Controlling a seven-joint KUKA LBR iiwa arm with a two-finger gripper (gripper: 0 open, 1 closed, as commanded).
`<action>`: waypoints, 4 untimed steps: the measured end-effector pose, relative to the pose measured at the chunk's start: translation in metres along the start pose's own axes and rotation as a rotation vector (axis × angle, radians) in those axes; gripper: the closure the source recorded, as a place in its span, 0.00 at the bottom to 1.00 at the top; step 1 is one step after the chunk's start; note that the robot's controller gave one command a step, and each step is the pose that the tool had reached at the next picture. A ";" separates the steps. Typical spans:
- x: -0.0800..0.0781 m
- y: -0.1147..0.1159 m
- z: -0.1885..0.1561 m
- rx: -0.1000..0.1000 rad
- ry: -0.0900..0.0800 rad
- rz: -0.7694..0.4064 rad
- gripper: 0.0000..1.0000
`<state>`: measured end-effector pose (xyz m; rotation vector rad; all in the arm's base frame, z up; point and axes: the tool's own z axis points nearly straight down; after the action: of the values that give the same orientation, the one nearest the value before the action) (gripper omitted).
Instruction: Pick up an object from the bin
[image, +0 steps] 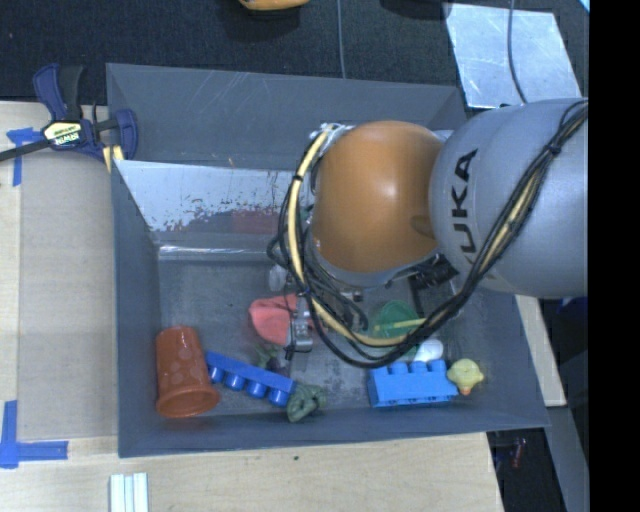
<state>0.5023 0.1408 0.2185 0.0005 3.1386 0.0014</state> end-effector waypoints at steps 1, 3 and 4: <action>-0.002 -0.060 0.063 -0.001 -0.005 0.054 0.00; -0.083 -0.083 0.146 0.000 -0.008 0.097 0.00; -0.059 -0.071 -0.028 -0.005 -0.016 -0.035 1.00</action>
Offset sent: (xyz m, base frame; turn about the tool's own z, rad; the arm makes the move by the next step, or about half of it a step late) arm 0.0474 -0.0584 -0.1305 -0.0419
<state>0.5608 0.0697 0.2471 -0.0540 3.1222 0.0093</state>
